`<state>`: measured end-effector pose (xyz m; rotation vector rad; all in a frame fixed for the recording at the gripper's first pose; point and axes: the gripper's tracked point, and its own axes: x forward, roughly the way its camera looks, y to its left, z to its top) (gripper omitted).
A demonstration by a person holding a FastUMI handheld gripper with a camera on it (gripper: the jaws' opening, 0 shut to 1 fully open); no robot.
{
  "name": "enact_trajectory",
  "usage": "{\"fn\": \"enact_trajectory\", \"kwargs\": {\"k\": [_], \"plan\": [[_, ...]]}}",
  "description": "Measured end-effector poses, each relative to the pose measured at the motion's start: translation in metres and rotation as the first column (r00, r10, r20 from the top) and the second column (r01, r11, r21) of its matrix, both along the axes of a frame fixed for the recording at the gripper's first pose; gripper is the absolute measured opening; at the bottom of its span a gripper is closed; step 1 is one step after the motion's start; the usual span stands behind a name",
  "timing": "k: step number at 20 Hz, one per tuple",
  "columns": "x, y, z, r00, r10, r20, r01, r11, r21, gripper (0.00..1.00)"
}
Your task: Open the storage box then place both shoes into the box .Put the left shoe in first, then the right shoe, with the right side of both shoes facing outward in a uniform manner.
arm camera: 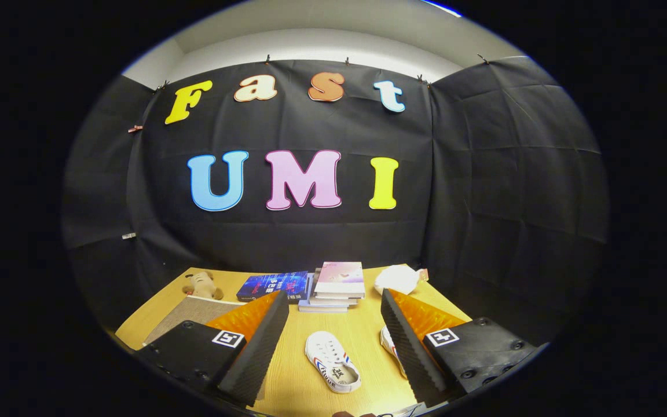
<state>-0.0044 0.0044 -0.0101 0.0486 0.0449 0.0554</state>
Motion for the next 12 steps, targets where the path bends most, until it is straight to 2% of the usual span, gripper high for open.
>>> {"fn": "enact_trajectory", "kwargs": {"k": [7,9,12], "plan": [[0.019,0.004,-0.033,0.989,0.095,-0.114,-0.087,0.993,0.076,0.98],[0.025,0.008,-0.049,0.976,0.146,-0.162,-0.127,0.984,0.123,0.98],[0.032,0.013,-0.079,0.936,0.221,-0.274,-0.163,0.962,0.219,0.99]]}}
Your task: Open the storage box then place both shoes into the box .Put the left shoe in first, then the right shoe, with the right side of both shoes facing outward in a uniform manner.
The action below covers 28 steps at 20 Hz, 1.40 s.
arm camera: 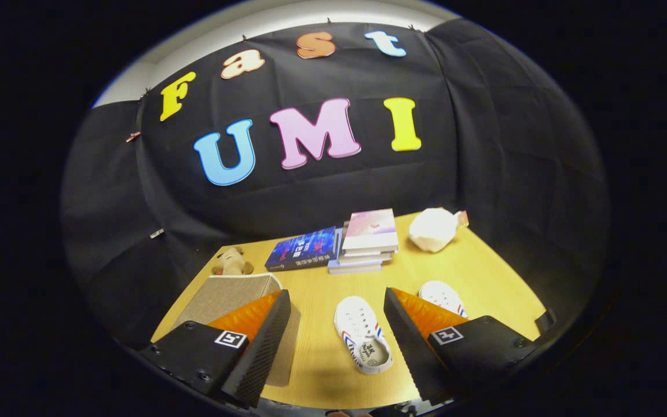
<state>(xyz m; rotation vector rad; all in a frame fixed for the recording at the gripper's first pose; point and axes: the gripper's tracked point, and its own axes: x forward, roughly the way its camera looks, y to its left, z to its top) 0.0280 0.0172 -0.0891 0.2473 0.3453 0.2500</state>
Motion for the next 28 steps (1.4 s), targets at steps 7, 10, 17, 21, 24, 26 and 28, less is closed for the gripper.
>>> {"fn": "enact_trajectory", "kwargs": {"k": [7,10,17,21,24,26,28], "plan": [[-0.002,0.037,-0.052,0.940,0.272,-0.205,-0.243,0.957,0.159,0.99],[-0.007,0.058,-0.062,0.885,0.401,-0.236,-0.347,0.907,0.241,0.98],[-0.041,0.114,-0.100,0.641,0.725,-0.252,-0.628,0.684,0.371,0.98],[-0.058,0.136,-0.115,0.503,0.821,-0.268,-0.614,0.558,0.557,0.98],[-0.053,0.141,-0.117,0.462,0.850,-0.253,-0.569,0.503,0.650,0.98],[-0.049,0.149,-0.121,0.435,0.864,-0.253,-0.533,0.474,0.701,0.98],[-0.040,0.157,-0.125,0.426,0.868,-0.255,-0.491,0.458,0.741,0.98]]}}
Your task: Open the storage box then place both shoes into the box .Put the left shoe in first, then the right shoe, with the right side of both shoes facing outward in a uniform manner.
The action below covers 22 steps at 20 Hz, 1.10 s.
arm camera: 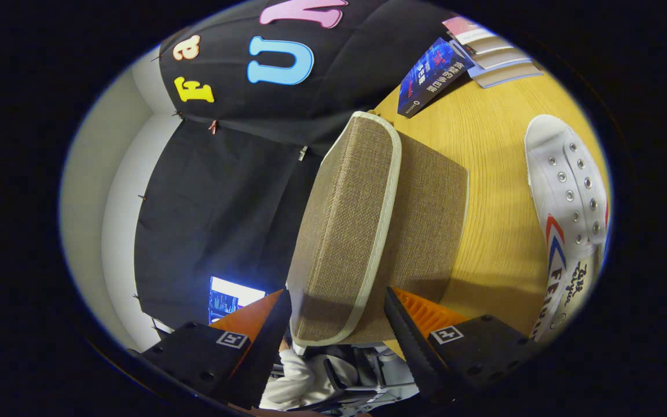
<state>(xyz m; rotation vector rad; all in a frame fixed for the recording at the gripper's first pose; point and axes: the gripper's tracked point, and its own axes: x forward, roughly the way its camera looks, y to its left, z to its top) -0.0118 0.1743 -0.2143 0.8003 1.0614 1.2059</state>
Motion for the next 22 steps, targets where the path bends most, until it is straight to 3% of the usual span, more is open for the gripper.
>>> {"fn": "enact_trajectory", "kwargs": {"k": [3,9,20,22], "plan": [[0.004,0.015,0.002,0.994,0.010,-0.110,-0.003,0.998,0.063,0.98],[-0.002,0.012,0.023,0.974,0.072,-0.217,-0.038,0.987,0.156,0.96],[-0.003,-0.009,0.100,0.944,0.063,-0.325,0.037,0.955,0.294,0.95],[0.001,-0.003,0.098,0.944,0.047,-0.327,0.046,0.962,0.270,0.72]]}}
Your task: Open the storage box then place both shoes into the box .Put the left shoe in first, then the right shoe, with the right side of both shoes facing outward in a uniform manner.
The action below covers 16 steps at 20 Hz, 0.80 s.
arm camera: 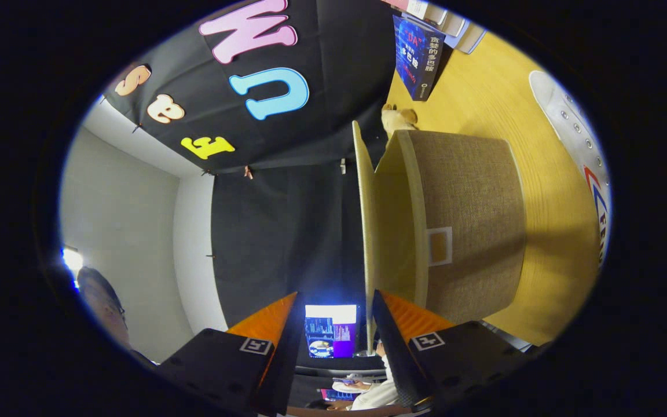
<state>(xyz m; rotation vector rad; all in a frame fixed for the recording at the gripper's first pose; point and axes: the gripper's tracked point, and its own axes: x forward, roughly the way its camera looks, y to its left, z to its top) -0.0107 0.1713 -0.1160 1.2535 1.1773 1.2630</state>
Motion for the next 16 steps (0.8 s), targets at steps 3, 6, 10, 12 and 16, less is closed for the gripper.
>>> {"fn": "enact_trajectory", "kwargs": {"k": [3,6,10,12,16], "plan": [[0.004,0.014,-0.011,1.000,-0.026,-0.002,0.026,0.997,-0.073,0.42],[0.010,0.028,-0.024,0.998,-0.059,0.006,0.059,0.983,-0.173,0.12],[0.005,0.032,-0.003,0.998,-0.046,0.039,0.053,0.980,-0.193,0.05],[0.007,0.040,0.015,0.997,-0.052,0.058,0.062,0.980,-0.189,0.05],[0.005,0.063,0.045,0.992,-0.048,0.115,0.073,0.973,-0.219,0.05]]}}
